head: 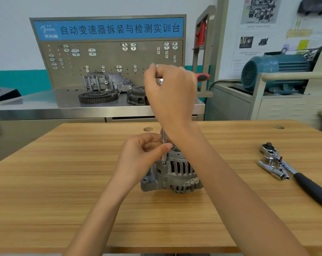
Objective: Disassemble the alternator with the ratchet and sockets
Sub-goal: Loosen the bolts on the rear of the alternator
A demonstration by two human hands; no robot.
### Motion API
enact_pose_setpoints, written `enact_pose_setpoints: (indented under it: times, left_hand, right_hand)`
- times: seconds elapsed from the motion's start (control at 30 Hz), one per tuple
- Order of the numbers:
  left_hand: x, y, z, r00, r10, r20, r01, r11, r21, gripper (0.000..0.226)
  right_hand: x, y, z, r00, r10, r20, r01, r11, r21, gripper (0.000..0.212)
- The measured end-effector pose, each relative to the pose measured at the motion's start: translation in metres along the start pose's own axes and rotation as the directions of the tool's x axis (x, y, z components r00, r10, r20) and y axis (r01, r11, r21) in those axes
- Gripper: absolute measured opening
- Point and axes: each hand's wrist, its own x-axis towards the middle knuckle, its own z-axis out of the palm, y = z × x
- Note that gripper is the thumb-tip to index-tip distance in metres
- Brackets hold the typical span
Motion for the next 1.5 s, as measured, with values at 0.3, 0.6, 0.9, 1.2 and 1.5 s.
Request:
enact_pose_setpoints:
  times: [0.3, 0.6, 0.9, 1.2, 1.5]
  left_hand:
    - [0.000, 0.002, 0.000, 0.996, -0.010, 0.085, 0.014, 0.999, -0.050, 0.010]
    - [-0.001, -0.001, 0.002, 1.000, -0.026, -0.017, 0.024, 0.998, -0.062, 0.011]
    - [-0.002, 0.002, -0.001, 0.998, -0.019, 0.060, 0.024, 0.995, -0.096, 0.021]
    - [0.000, 0.001, 0.002, 0.999, -0.038, -0.015, 0.037, 0.994, -0.102, 0.022]
    - [-0.002, 0.002, 0.003, 0.999, -0.033, 0.030, 0.035, 0.995, -0.097, 0.014]
  right_hand:
    - [0.016, 0.012, -0.006, 0.839, 0.092, 0.537, -0.497, 0.534, 0.684, 0.053]
    - [0.000, 0.000, 0.004, 0.998, -0.041, -0.042, 0.043, 0.997, 0.058, 0.043]
    - [0.016, 0.008, -0.008, 0.824, 0.075, 0.562, -0.534, 0.439, 0.723, 0.056]
    - [0.007, 0.007, 0.000, 0.997, -0.042, 0.070, 0.034, 0.993, 0.116, 0.048]
    - [0.015, 0.010, -0.003, 0.845, 0.081, 0.528, -0.503, 0.454, 0.735, 0.056]
